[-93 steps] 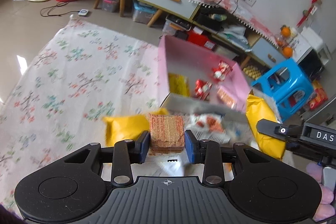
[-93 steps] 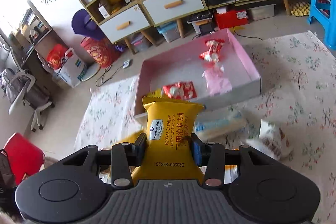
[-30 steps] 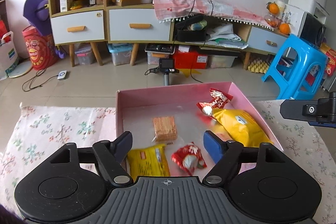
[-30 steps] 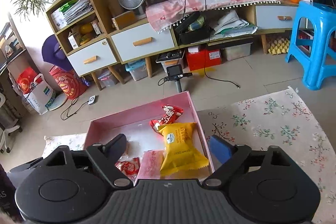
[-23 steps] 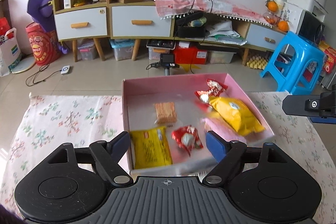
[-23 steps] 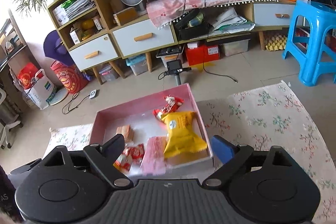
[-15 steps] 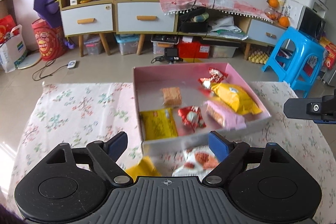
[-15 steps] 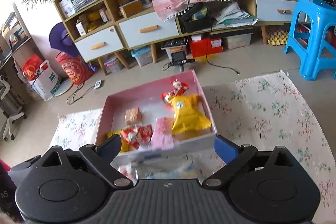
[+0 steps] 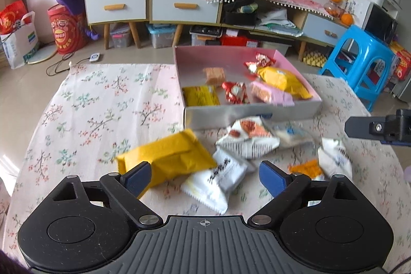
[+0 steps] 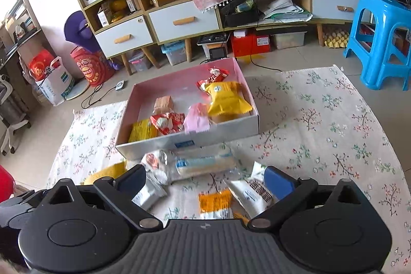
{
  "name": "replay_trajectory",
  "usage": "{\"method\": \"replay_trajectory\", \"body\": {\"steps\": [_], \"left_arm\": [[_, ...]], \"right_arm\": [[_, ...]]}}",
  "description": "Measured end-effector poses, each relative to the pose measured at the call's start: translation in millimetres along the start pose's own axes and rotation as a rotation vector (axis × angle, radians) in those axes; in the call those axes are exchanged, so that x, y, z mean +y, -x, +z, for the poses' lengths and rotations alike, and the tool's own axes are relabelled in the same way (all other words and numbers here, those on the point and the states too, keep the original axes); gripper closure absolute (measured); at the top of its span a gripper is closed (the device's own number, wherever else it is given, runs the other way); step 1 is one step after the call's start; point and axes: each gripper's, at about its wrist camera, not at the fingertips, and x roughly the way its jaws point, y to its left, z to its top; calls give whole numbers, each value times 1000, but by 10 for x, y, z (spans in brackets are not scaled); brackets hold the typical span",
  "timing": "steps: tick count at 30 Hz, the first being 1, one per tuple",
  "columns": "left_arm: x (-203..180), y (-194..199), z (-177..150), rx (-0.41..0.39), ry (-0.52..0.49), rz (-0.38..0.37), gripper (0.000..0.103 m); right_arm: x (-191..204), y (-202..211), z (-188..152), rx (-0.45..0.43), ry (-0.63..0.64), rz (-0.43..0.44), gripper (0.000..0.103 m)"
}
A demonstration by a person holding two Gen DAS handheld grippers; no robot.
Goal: Organize snacks
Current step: 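Withdraw both open grippers from the box back toward the snack pile, then grasp the small silver foil candy with the left gripper while the right grasps the gold bar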
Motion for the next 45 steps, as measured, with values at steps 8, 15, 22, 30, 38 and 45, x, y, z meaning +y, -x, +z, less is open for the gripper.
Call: {"method": "replay_trajectory", "body": {"steps": [8, 15, 22, 30, 38, 45], "left_arm": [[78, 54, -130, 1, 8, -68, 10], [-43, 13, -254, 12, -43, -151, 10], [-230, -28, -465, 31, -153, -249, 11], [-241, -101, -616, 9, -184, -308, 21], [-260, -294, -683, 73, -192, -350, 50], [-297, -258, -775, 58, -247, -326, 61]], "right_arm": [[-86, -37, -208, 3, 20, -10, 12], [-237, 16, -353, 12, -3, 46, 11], [-271, -36, -589, -19, 109, 29, 11], [-286, -280, -833, 24, 165, 6, 14], [-162, -455, -945, 48, 255, -9, 25], [-186, -417, -944, 39, 310, -4, 40]]}}
